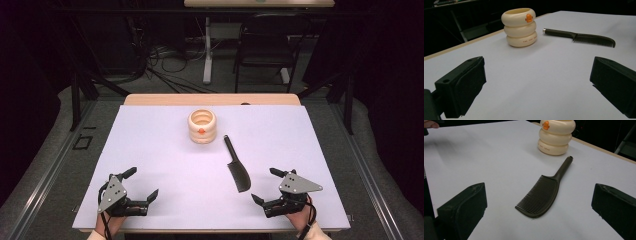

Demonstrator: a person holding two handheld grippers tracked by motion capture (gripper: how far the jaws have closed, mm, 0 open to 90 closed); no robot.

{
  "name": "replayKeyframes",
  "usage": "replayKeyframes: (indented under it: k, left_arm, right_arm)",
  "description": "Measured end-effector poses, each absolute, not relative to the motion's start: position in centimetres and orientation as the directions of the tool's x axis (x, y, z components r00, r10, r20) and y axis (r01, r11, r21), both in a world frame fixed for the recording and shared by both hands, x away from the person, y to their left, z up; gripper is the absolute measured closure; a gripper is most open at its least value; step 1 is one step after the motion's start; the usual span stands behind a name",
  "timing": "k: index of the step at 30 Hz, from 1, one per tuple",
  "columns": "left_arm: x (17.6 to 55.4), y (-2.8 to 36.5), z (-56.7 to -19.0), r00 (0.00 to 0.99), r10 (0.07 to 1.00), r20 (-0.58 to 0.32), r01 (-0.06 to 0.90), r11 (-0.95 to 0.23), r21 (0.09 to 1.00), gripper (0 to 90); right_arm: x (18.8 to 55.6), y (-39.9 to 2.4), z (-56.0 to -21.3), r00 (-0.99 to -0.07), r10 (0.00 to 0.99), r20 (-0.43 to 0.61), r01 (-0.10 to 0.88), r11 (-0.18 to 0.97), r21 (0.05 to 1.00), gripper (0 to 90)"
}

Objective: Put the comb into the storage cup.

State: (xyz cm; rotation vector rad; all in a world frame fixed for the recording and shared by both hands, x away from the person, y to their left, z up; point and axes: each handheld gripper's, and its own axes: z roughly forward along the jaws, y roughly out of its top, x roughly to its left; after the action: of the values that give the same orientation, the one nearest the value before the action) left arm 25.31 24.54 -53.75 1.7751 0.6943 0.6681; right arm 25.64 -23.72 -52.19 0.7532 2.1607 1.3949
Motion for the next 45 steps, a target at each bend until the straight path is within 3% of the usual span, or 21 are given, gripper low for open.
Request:
replayKeyframes:
  k: [45]
  left_arm:
    - [25.6,24.5,-53.8,0.682,0.725,0.097,0.161,-0.278,0.947,0.0]
  right_arm:
    - [31.5,-20.6,-52.1,-0.784,0.616,-0.078,0.225,0.398,0.890,0.0]
